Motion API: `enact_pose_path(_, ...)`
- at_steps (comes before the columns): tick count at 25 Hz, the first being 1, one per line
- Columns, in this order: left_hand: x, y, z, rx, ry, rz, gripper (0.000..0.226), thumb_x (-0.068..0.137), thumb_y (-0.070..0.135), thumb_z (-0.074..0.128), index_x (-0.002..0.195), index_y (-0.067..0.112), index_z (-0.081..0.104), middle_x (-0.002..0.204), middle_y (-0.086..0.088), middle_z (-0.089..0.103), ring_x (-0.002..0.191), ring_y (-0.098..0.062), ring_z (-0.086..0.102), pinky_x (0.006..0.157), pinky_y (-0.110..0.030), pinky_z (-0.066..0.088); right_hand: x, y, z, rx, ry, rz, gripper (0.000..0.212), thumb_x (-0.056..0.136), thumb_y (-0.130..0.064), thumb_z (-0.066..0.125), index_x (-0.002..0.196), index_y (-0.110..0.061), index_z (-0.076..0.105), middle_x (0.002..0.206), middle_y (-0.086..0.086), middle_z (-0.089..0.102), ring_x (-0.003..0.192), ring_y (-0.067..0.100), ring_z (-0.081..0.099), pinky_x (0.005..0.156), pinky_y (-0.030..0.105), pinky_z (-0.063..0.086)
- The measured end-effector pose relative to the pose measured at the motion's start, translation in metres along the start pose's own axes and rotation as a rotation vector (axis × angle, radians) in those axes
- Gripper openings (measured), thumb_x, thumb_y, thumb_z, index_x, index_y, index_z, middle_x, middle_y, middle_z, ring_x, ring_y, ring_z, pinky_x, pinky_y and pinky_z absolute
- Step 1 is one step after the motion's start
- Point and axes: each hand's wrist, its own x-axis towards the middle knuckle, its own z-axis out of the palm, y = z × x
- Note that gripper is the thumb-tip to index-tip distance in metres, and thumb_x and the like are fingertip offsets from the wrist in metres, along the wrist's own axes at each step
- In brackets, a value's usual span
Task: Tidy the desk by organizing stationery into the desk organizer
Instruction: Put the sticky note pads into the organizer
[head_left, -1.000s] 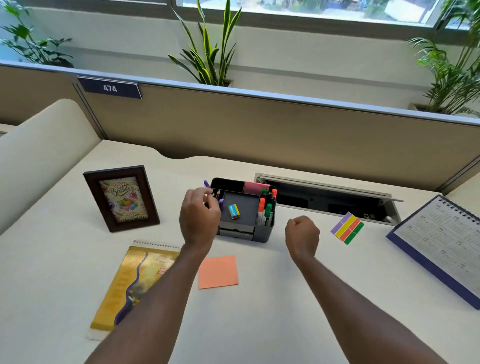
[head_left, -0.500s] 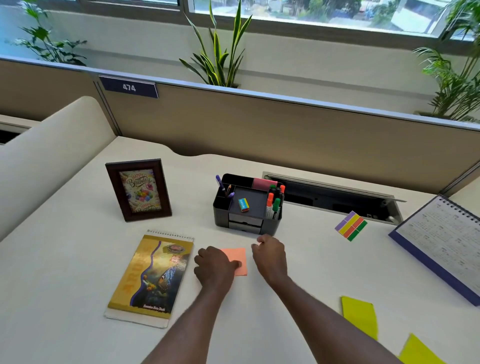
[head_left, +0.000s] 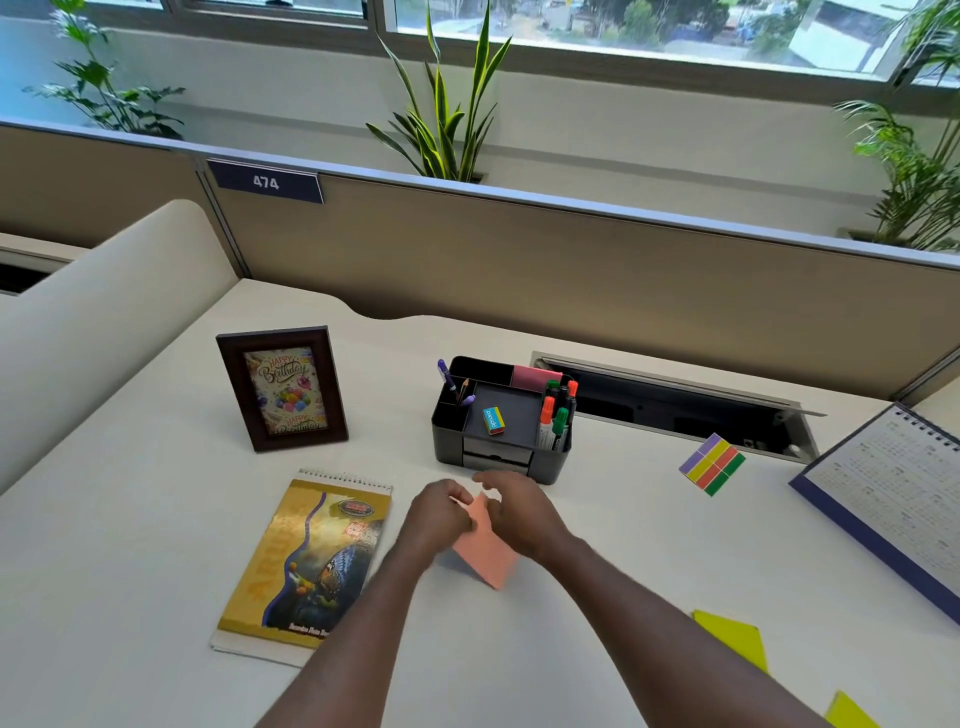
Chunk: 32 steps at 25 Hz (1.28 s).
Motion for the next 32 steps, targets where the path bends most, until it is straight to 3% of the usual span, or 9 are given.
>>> enact_pose_path(3, 0.002, 0.024, -0.028, -0.064, 0.008, 0.131, 0.025, 0.071, -0.003, 0.069, 0.072, 0.021, 0.065, 0.074, -0.001, 0.067, 0.074, -0.022, 0.063, 0.065, -0.028, 0.046, 0.008, -0.009, -0.016, 0.056, 0.088, -0.07, 0.022, 0.089, -0.013, 0.052, 0.099, -0.019, 0.07, 0.093, 0.001, 0.072, 0.083, 0.016, 0.062, 0.068, 0.029, 0.048)
enact_pose_path(5, 0.001, 0.045, -0.045, -0.054, 0.059, 0.211, 0.023, 0.071, -0.001, 0.071, 0.07, 0.021, 0.068, 0.069, 0.003, 0.067, 0.07, -0.018, 0.062, 0.062, -0.026, 0.046, 0.014, -0.017, -0.029, 0.083, 0.181, -0.103, 0.018, 0.089, -0.014, 0.053, 0.096, -0.019, 0.069, 0.086, 0.002, 0.071, 0.076, 0.016, 0.063, 0.063, 0.033, 0.051)
enact_pose_path(9, -0.006, 0.091, -0.062, 0.052, 0.255, 0.434, 0.017, 0.076, 0.005, 0.07, 0.087, 0.017, 0.074, 0.081, 0.003, 0.071, 0.077, -0.011, 0.065, 0.071, -0.024, 0.051, 0.027, -0.033, -0.064, 0.143, 0.428, -0.17, 0.023, 0.091, -0.009, 0.054, 0.107, -0.017, 0.069, 0.092, 0.004, 0.073, 0.078, 0.016, 0.066, 0.063, 0.027, 0.053)
enact_pose_path(12, -0.006, 0.121, -0.062, 0.126, 0.434, 0.569, 0.014, 0.081, 0.008, 0.065, 0.085, 0.017, 0.075, 0.083, 0.001, 0.073, 0.077, -0.015, 0.066, 0.068, -0.029, 0.055, 0.042, -0.038, -0.092, 0.107, 0.598, -0.183, 0.023, 0.09, -0.009, 0.057, 0.106, -0.017, 0.071, 0.089, 0.005, 0.074, 0.076, 0.018, 0.066, 0.065, 0.021, 0.047)
enact_pose_path(16, 0.013, 0.157, -0.055, 0.175, 0.558, 0.724, 0.018, 0.082, 0.005, 0.06, 0.085, 0.014, 0.075, 0.086, -0.004, 0.072, 0.079, -0.021, 0.066, 0.069, -0.035, 0.055, 0.063, -0.033, -0.122, 0.086, 0.707, -0.148, 0.017, 0.089, -0.012, 0.058, 0.099, -0.018, 0.07, 0.082, 0.005, 0.073, 0.073, 0.022, 0.067, 0.069, 0.031, 0.053)
enact_pose_path(22, 0.051, 0.188, -0.04, 0.254, 0.519, 0.827, 0.019, 0.086, 0.005, 0.058, 0.086, 0.014, 0.075, 0.087, -0.003, 0.069, 0.076, -0.023, 0.065, 0.069, -0.036, 0.055, 0.087, -0.009, -0.149, 0.083, 0.725, -0.097, 0.013, 0.09, -0.013, 0.059, 0.093, -0.017, 0.07, 0.079, 0.004, 0.072, 0.072, 0.02, 0.066, 0.069, 0.034, 0.054)
enact_pose_path(32, 0.094, 0.181, -0.013, 0.338, 0.438, 0.819, 0.02, 0.091, 0.007, 0.055, 0.094, 0.011, 0.074, 0.094, -0.006, 0.069, 0.082, -0.023, 0.065, 0.073, -0.038, 0.055, 0.112, 0.034, -0.144, 0.007, 0.55, -0.054, 0.014, 0.081, -0.008, 0.059, 0.083, -0.014, 0.072, 0.077, 0.002, 0.072, 0.071, 0.018, 0.066, 0.069, 0.036, 0.056)
